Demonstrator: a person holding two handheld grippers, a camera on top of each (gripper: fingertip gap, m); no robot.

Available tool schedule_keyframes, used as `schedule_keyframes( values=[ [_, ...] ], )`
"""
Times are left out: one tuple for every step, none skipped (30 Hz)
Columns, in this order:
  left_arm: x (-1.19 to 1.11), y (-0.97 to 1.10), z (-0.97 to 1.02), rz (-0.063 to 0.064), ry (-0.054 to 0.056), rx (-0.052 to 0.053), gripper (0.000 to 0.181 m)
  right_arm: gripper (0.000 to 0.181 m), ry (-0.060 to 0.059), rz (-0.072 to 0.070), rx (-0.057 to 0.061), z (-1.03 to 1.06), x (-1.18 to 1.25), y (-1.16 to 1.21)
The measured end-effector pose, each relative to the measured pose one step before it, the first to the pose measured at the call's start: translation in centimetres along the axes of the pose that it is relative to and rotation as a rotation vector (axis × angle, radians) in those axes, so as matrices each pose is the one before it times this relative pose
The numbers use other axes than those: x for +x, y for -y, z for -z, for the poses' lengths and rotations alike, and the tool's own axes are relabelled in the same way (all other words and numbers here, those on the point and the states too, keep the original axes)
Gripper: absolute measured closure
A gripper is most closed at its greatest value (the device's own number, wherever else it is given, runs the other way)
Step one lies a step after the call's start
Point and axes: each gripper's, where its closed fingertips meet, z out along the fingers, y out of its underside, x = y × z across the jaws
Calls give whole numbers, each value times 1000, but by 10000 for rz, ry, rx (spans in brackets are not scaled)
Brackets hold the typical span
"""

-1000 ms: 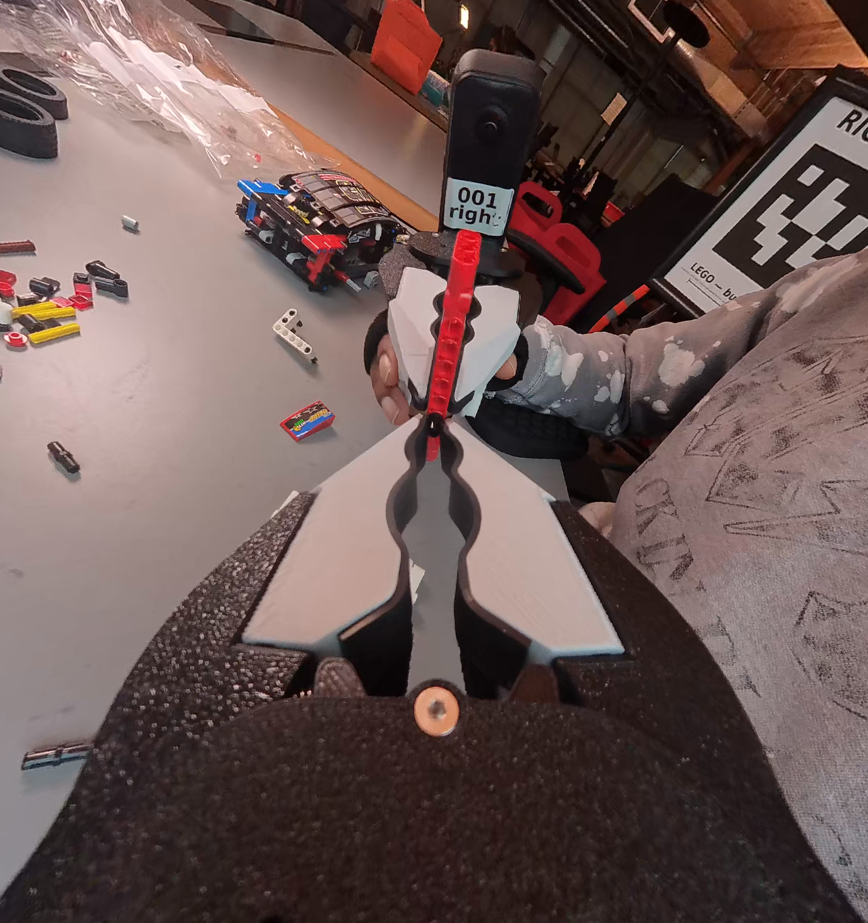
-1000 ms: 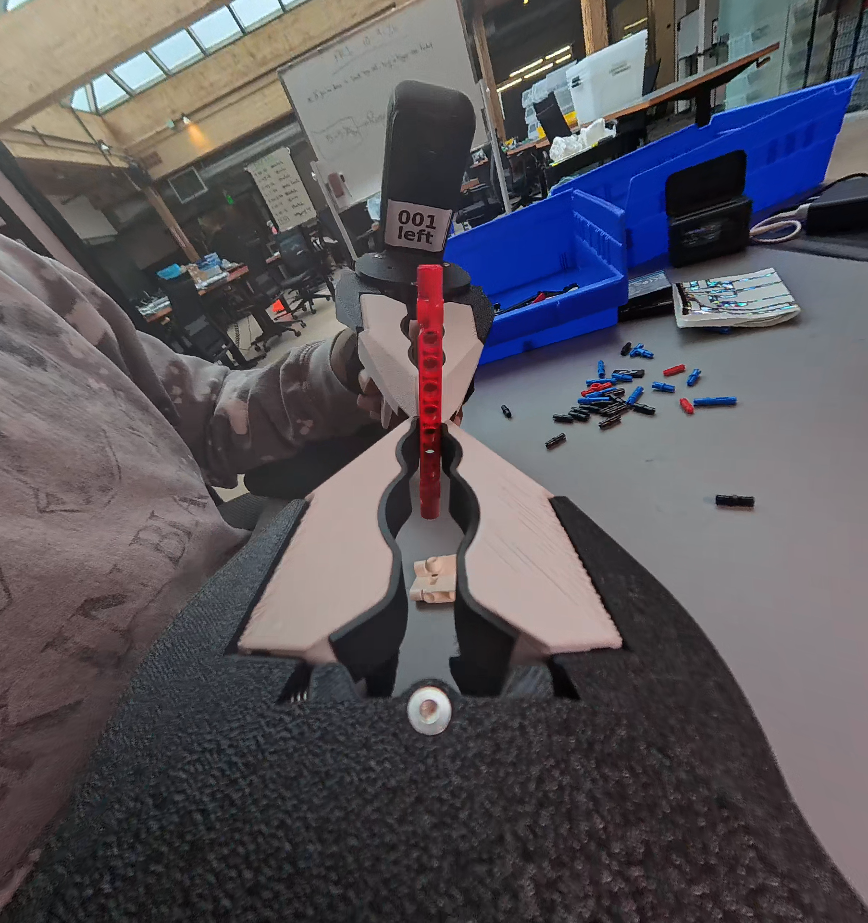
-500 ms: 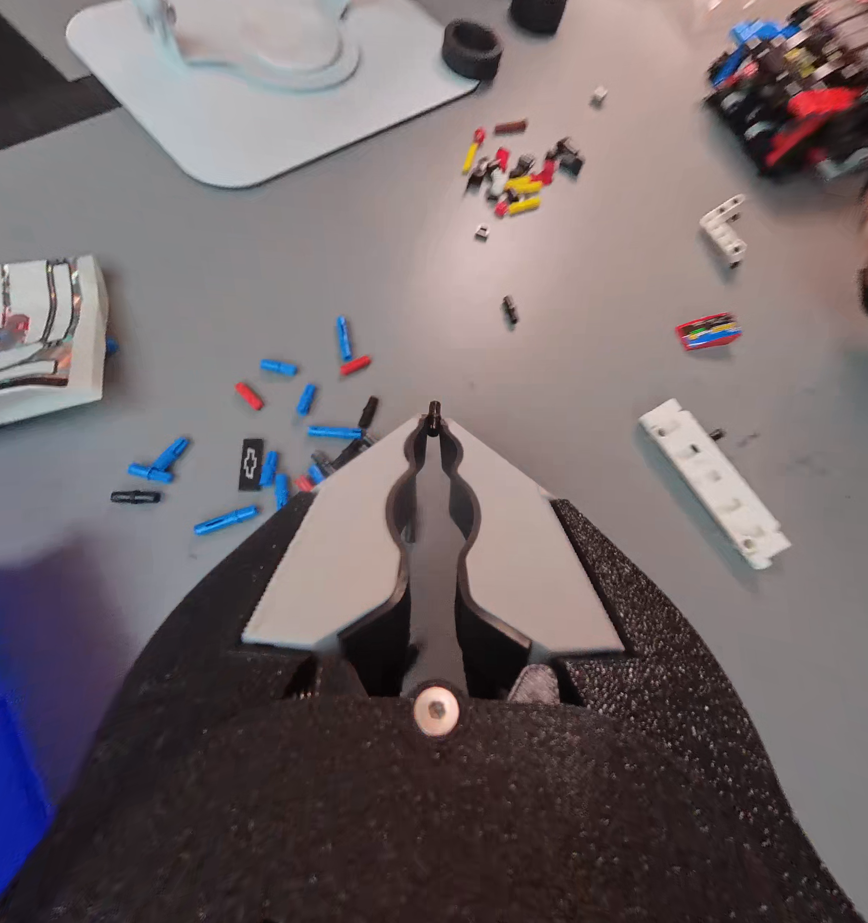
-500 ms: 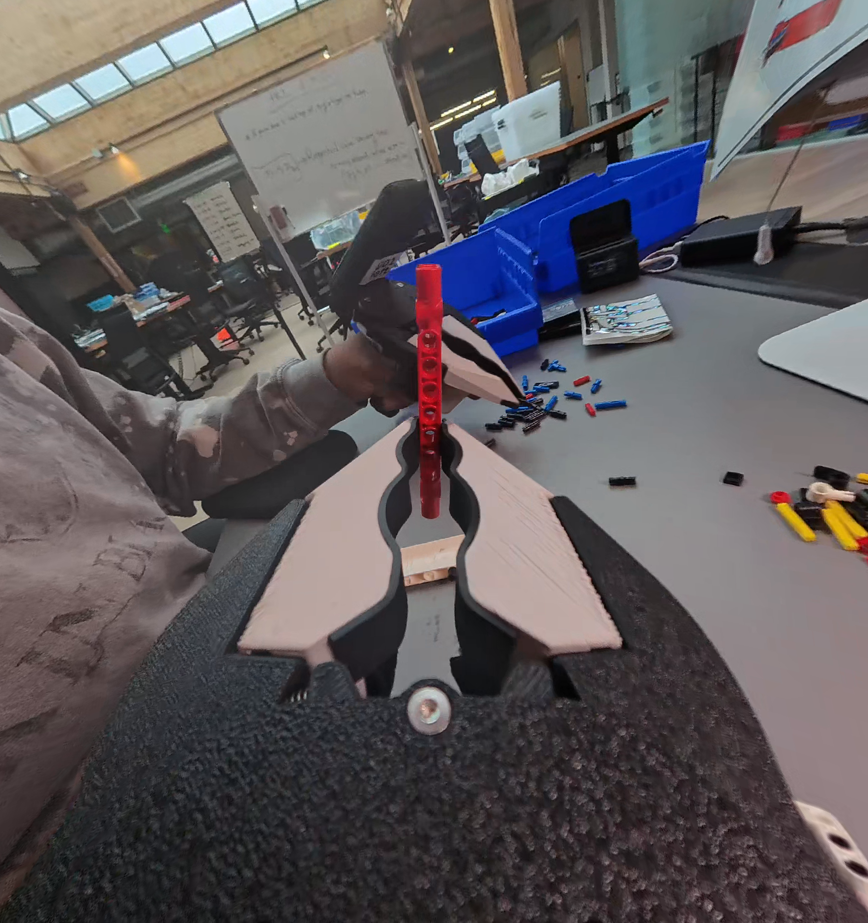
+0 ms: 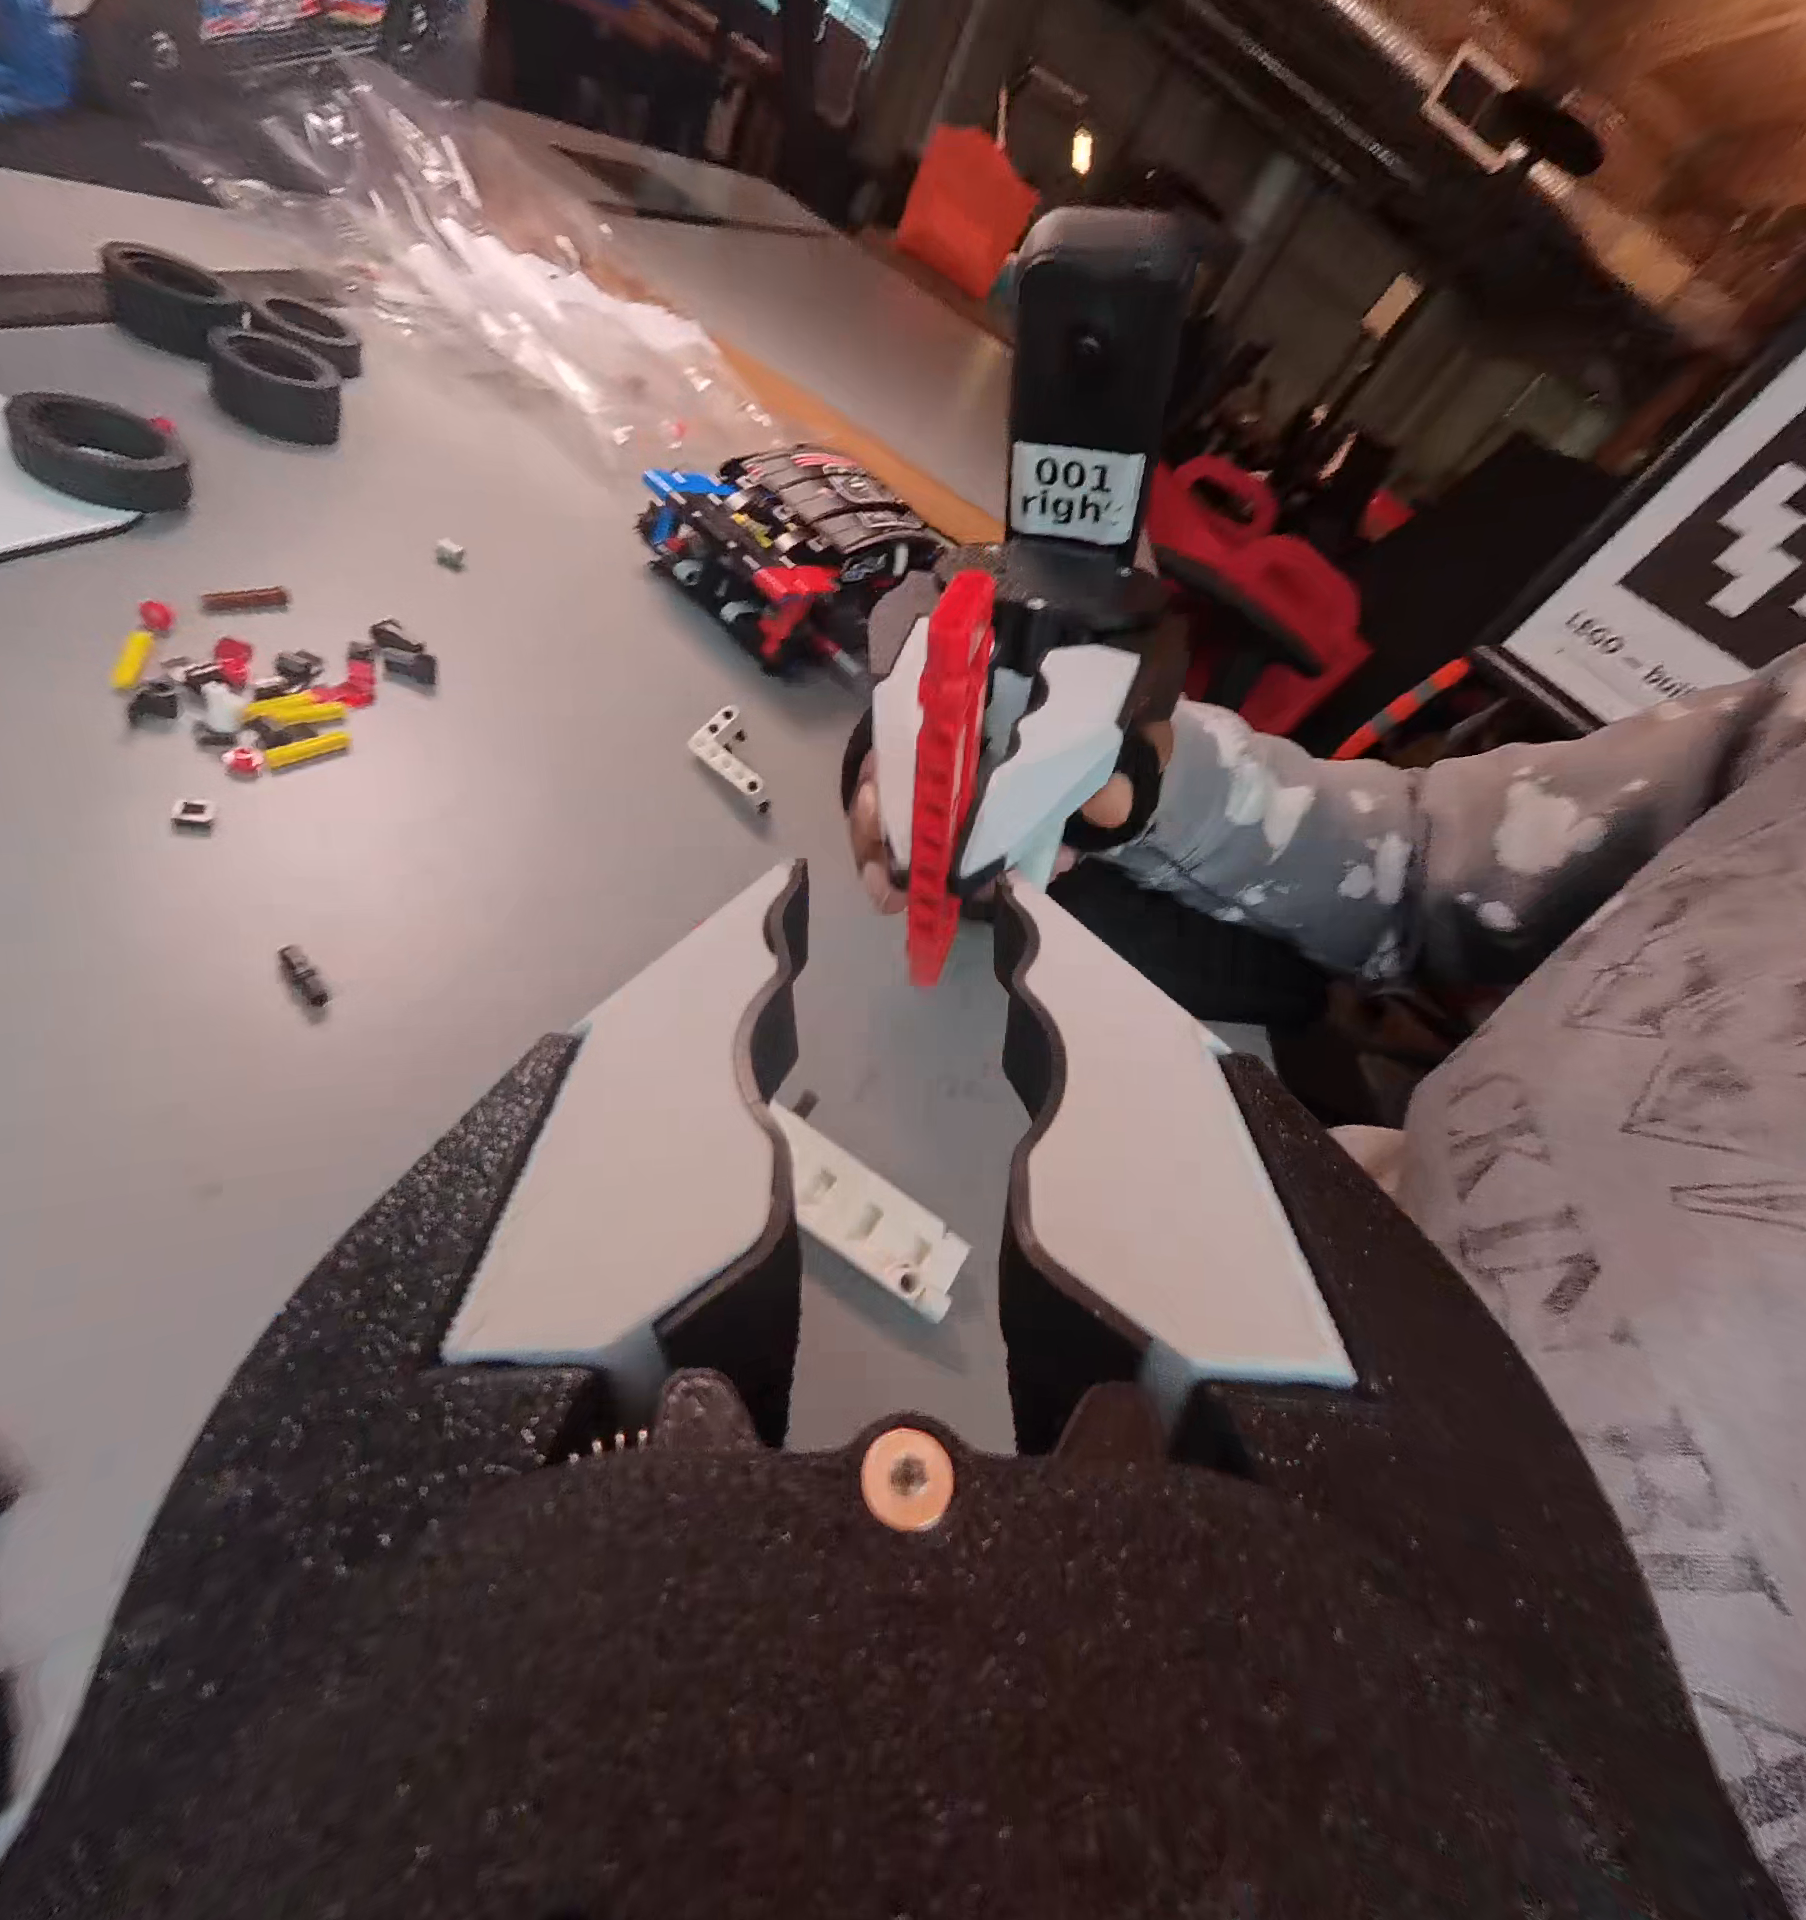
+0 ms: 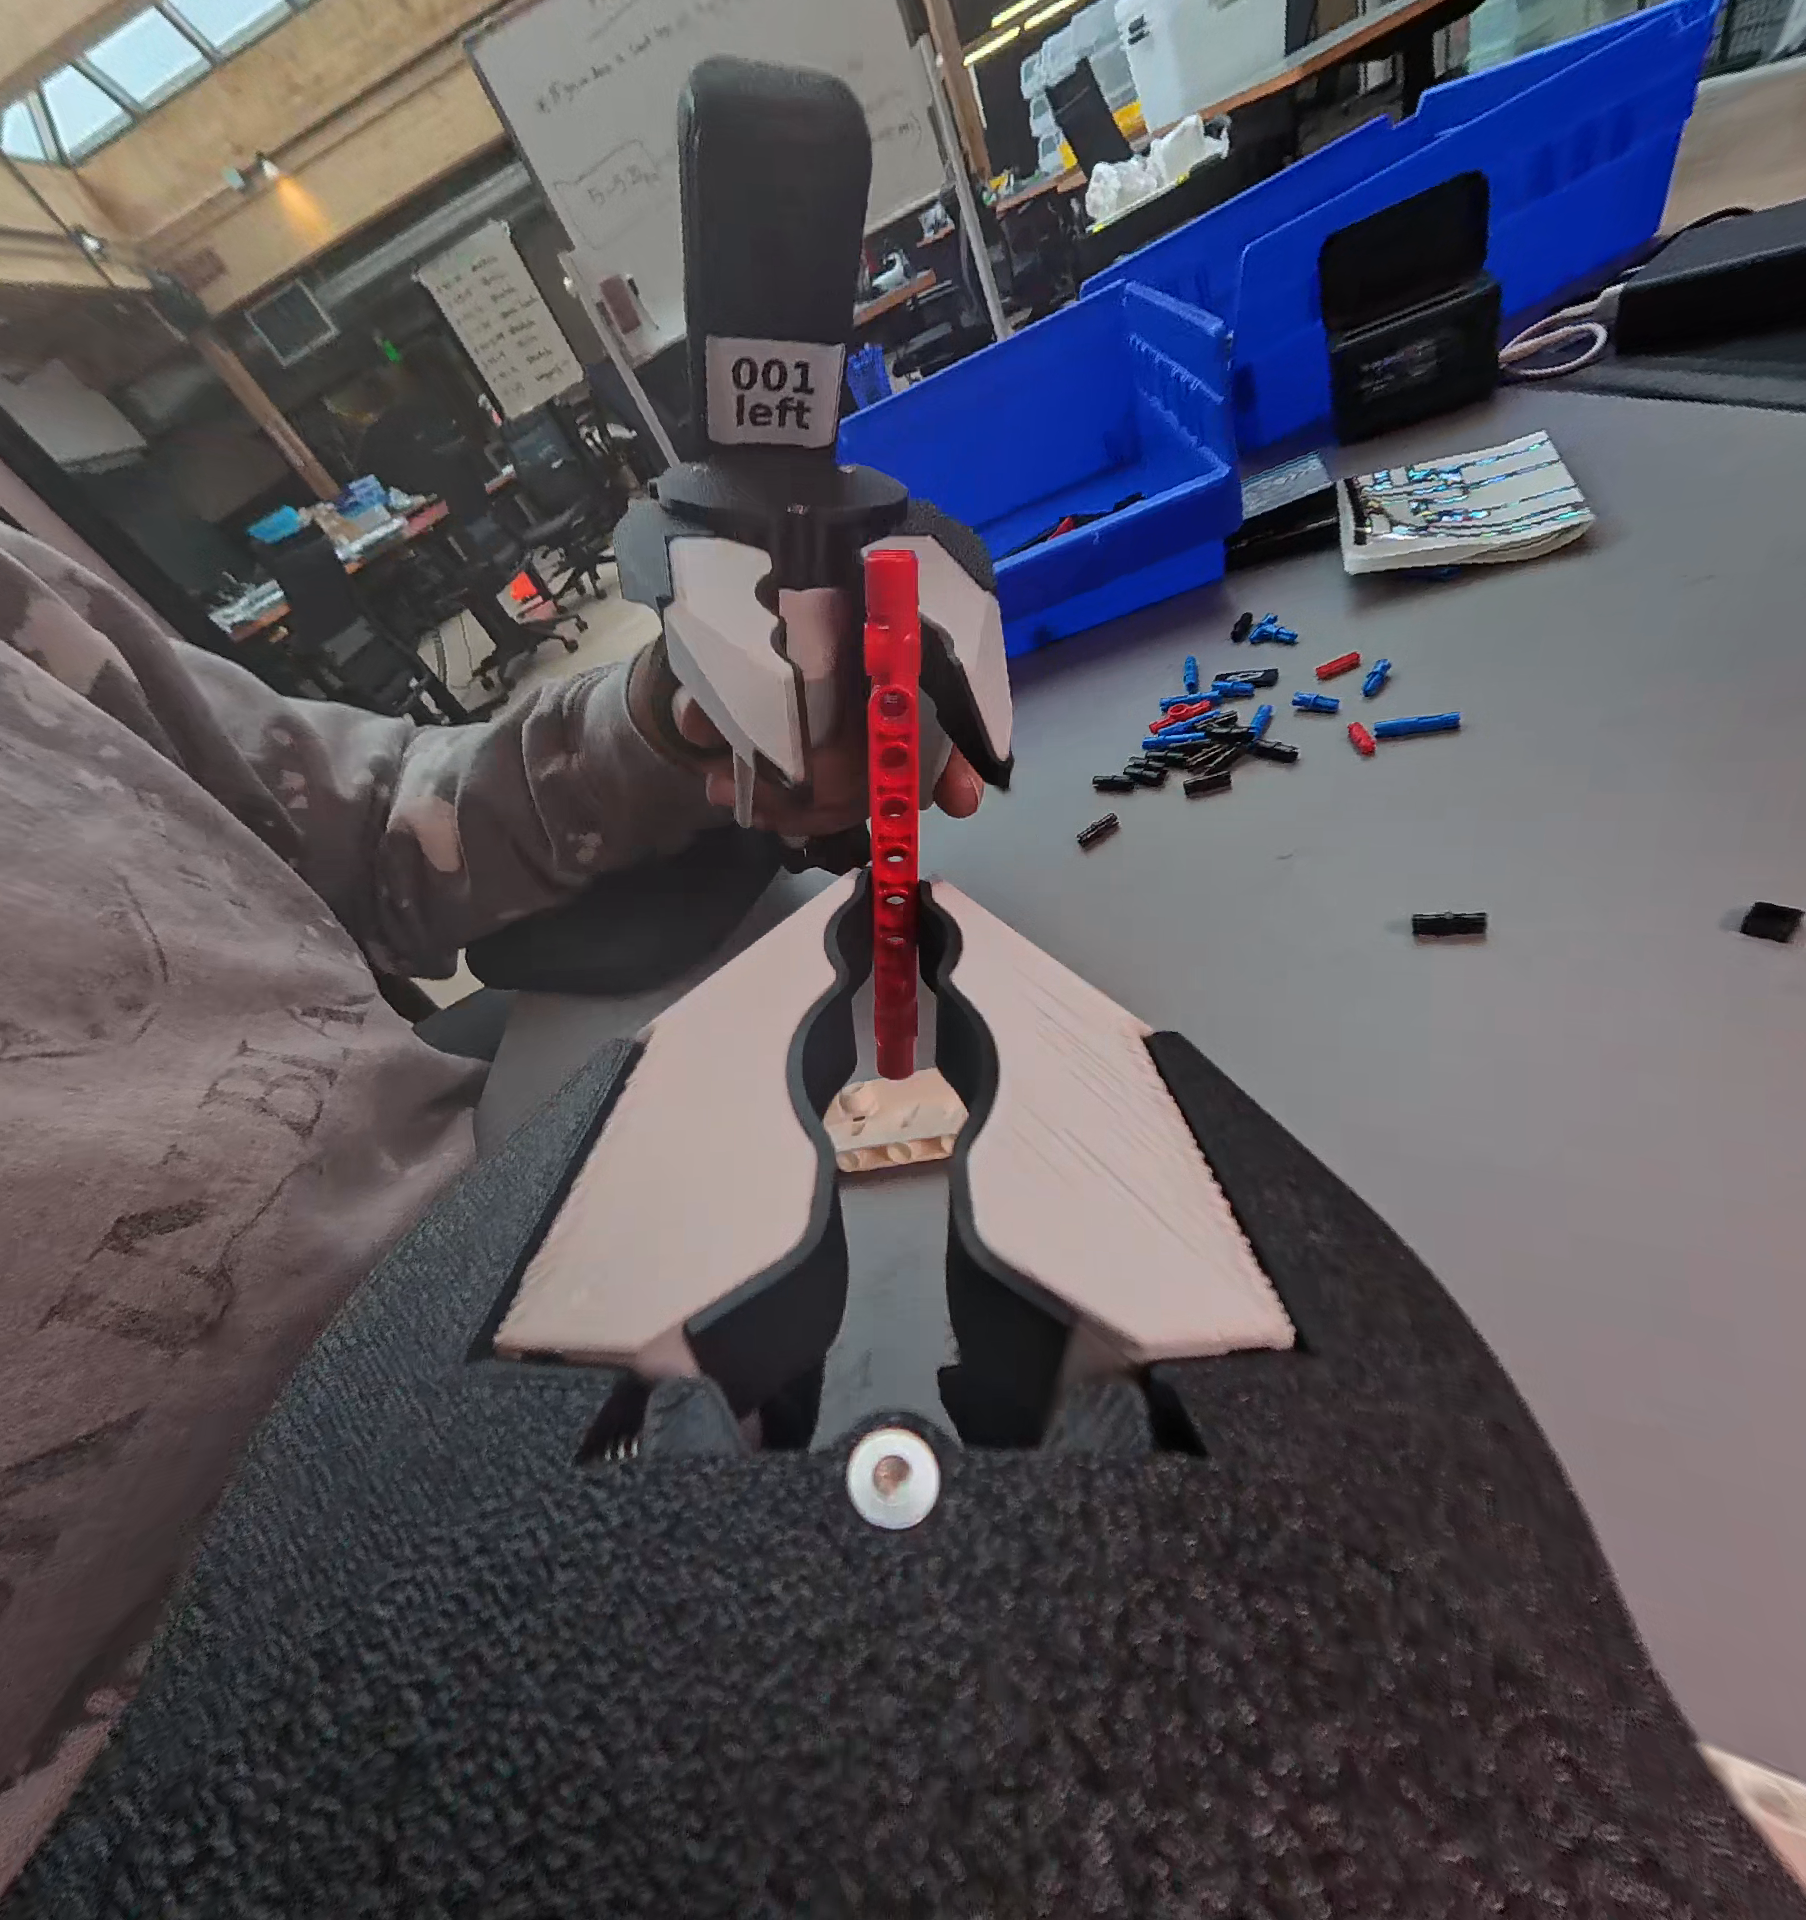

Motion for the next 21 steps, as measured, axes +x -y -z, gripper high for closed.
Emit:
schedule_keyframes(
  values=[
    [610, 176, -241, 81, -341, 139, 150, 174, 11, 187, -204, -415, -247, -378],
    [629, 105, -205, 71, -352, 107, 155, 174, 14, 160, -189, -386, -242, -356],
    [377, 41, -146, 25, -185, 59, 162, 174, 55, 124, -153, -342, -253, -276],
    [-97, -92, -33, -109, 150, -47, 174, 174, 133, 88, -34, -213, -356, -89],
    [-53, -123, 79, -276, 135, -129, 175, 174, -82, 33, -53, -131, 53, -104],
    [-63, -64, 144, -278, 169, -139, 175, 173, -75, 30, 46, -11, 66, 71],
    [-60, 150, 201, -270, 199, -17, 176, 171, -124, 16, 136, 88, 153, 251],
    [-160, 357, 342, -204, 260, 60, 176, 169, -228, 62, 120, 200, 337, 279],
    [-427, 495, 565, -200, 416, 41, 176, 163, -285, 151, 52, 279, 453, 216],
    [-1004, 545, 894, -288, 815, -76, 176, 159, -322, 197, 4, 368, 512, 153],
    [-1713, 724, 1339, -527, 1305, -89, 176, 157, -353, 212, -25, 410, 596, 116],
    [-2209, 897, 1742, -643, 1534, -75, 176, 157, -326, 195, -34, 431, 587, 52],
    [-2738, 864, 1953, -589, 1640, -115, 175, 157, -250, 111, -33, 369, 506, 4],
    [-3102, 444, 1888, -557, 1566, -319, 175, 158, -148, 7, -7, 299, 391, 14],
    [-3233, -383, 1534, -557, 1387, -713, 175, 158, -49, -73, 34, 204, 245, 43],
    [-3444, -1250, 1055, -368, 1383, -1048, 174, 159, 21, -127, 61, 92, 152, 62],
    [-3383, -1633, 500, -272, 1330, -1068, 174, 161, 67, -154, 43, -12, 44, 20],
    [-2747, -1836, -76, -189, 1011, -1016, 174, 162, 78, -147, -15, -92, 0, -81],
    [-1610, -2313, -595, -130, 368, -1287, 175, 162, 58, -94, -64, -134, -43, -169],
    [-853, -2391, -974, -56, -20, -1388, 175, 162, 17, -24, -104, -148, -36, -242],
    [-588, -1664, -1202, -42, -78, -954, 175, 162, 3, 44, -133, -147, -78, -286]
  ],
)
